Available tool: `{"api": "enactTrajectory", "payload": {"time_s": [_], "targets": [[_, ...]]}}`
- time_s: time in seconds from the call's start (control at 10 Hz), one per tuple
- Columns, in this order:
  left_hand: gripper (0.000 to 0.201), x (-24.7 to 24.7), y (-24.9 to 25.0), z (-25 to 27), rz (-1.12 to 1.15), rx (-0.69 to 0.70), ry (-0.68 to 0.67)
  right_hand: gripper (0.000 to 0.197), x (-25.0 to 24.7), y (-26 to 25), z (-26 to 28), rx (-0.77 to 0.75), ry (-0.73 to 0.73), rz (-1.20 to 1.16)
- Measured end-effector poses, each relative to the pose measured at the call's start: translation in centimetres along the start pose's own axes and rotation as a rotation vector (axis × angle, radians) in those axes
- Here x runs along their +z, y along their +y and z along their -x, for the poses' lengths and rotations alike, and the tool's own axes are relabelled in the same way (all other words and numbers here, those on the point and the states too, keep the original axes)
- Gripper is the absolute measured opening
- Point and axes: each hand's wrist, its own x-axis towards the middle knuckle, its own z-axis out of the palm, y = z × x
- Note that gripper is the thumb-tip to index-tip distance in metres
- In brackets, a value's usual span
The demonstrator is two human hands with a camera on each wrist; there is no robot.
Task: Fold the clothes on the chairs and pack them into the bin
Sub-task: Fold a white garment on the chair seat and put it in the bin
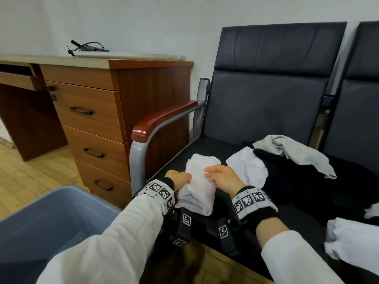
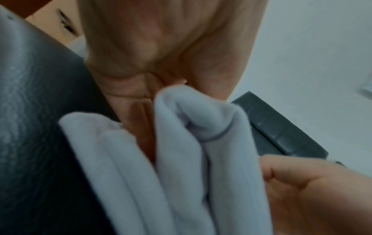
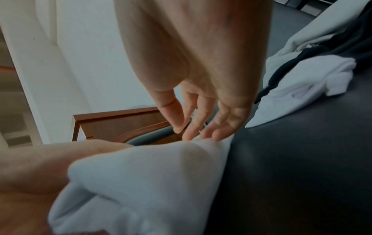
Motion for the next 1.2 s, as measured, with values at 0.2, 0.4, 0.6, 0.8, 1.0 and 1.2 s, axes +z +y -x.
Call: {"api": "enactTrajectory", "payload": {"time_s": [0.2, 0.4, 0.6, 0.8, 1.0, 1.2], "targets": [[0.031, 0.3, 0.9, 2.5, -0.237, 0.062, 0.052, 0.036, 0.2, 0.3, 1.3, -0.091, -0.18, 0.133], [0.064, 0.6, 0.0, 0.8, -0.419, 0.013, 0.214, 0.031, -0.1, 0.7, 1.0, -0.095, -0.096, 0.153], [0.068, -0.1, -1.0, 0.4, -0.667, 0.076, 0.171, 0.018, -0.9, 1.3, 0.6, 0.139, 0.068, -0.057], [0.044, -0.3, -0.2, 0.4, -0.248, 0.191, 0.062, 0.011, -0.7, 1.4, 0.8, 0.297, -0.022, -0.28], [0.022, -0.3, 0.8, 1.7, 0.208, 0.202, -0.211, 0.054, -1.5, 2.4, 0.2, 0.374, -0.098, -0.695], [0.022, -0.4, 0.5, 2.5, 0.222, 0.051, -0.46, 0.02, -2.6, 1.8, 0.4, 0.272, 0.005, -0.923]]}}
